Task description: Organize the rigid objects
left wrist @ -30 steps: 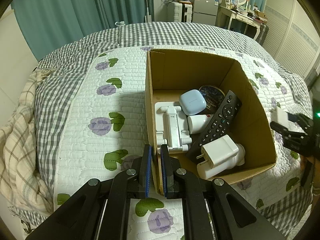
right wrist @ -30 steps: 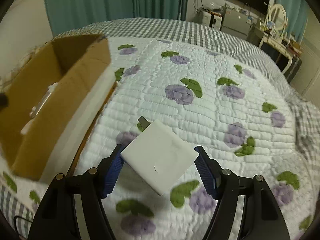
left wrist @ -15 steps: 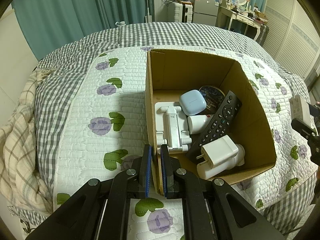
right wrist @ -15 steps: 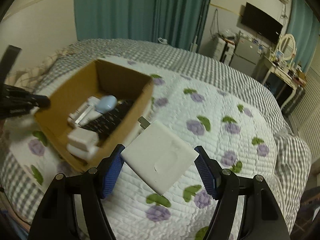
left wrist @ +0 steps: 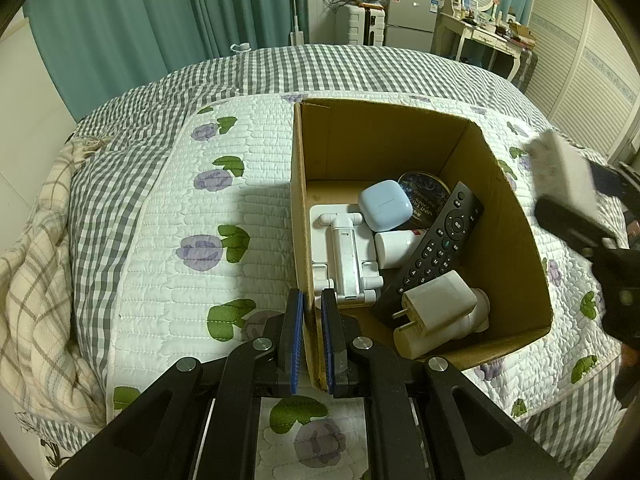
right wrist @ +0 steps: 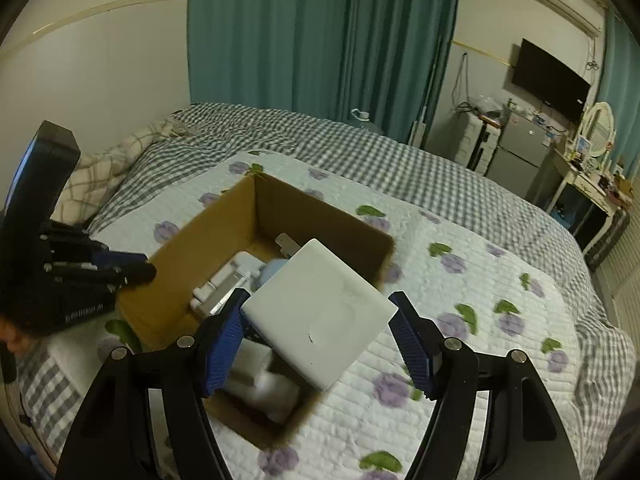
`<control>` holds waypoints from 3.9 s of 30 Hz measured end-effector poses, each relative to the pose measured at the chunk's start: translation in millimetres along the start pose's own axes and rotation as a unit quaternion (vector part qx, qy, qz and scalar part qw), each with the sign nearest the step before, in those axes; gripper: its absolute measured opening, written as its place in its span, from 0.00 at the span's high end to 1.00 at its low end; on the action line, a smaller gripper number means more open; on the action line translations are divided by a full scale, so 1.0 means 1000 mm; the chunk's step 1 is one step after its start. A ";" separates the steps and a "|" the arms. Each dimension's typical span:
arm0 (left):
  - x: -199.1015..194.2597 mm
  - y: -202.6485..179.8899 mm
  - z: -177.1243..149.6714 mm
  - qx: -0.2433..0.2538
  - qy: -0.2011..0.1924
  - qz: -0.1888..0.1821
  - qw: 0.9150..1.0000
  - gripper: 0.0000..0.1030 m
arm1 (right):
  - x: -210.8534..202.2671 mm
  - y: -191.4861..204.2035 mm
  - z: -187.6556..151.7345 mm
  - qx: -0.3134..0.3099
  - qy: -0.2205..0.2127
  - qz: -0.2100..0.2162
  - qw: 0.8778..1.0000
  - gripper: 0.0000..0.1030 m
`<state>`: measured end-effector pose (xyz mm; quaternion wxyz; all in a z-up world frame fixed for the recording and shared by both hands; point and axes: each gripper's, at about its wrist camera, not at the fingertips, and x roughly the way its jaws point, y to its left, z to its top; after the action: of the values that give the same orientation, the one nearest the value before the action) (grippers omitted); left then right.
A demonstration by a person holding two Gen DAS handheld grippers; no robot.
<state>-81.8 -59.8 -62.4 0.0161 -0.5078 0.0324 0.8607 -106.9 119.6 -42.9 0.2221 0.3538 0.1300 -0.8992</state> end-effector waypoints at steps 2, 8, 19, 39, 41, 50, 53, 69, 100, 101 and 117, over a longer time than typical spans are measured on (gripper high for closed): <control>0.000 0.000 0.000 0.000 0.000 0.000 1.000 0.92 | 0.011 0.007 0.005 0.002 0.004 0.012 1.000 0.32; 0.001 0.000 0.001 -0.002 0.000 -0.003 1.000 0.92 | 0.050 0.021 0.011 -0.002 0.032 0.016 0.999 0.32; 0.002 0.002 0.002 -0.006 0.000 -0.010 1.000 0.92 | 0.099 0.033 0.014 -0.013 0.072 0.011 0.997 0.32; 0.003 0.002 0.001 -0.008 -0.001 -0.008 1.000 0.92 | 0.099 0.034 0.017 -0.016 0.064 -0.009 0.998 0.13; 0.003 0.003 0.001 -0.009 -0.001 -0.010 1.000 0.92 | 0.096 0.032 0.016 -0.013 0.064 -0.010 0.998 0.13; -0.003 0.006 0.001 -0.012 -0.010 -0.013 1.000 0.92 | 0.074 0.015 0.006 0.010 0.062 -0.034 0.997 0.13; -0.011 0.007 0.003 -0.017 -0.020 -0.016 1.000 0.92 | 0.064 0.011 0.005 0.017 0.062 -0.045 0.997 0.13; -0.122 -0.014 0.020 -0.015 -0.168 -0.037 0.985 0.87 | -0.082 -0.020 0.019 0.060 -0.050 -0.161 0.984 0.13; -0.150 -0.055 -0.078 -0.013 -0.331 0.023 0.943 0.15 | -0.169 -0.020 -0.075 0.149 -0.162 -0.162 0.962 0.00; -0.150 -0.055 -0.078 -0.013 -0.331 0.025 0.943 0.15 | -0.170 -0.019 -0.075 0.149 -0.161 -0.161 0.962 0.00; -0.149 -0.056 -0.081 -0.014 -0.325 0.019 0.945 0.15 | -0.166 -0.012 -0.074 0.141 -0.159 -0.160 0.964 0.00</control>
<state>64.7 -8.6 26.8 0.0023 -0.1998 0.0226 0.9796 38.2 209.9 19.6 0.0405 0.2084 0.0194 -0.9770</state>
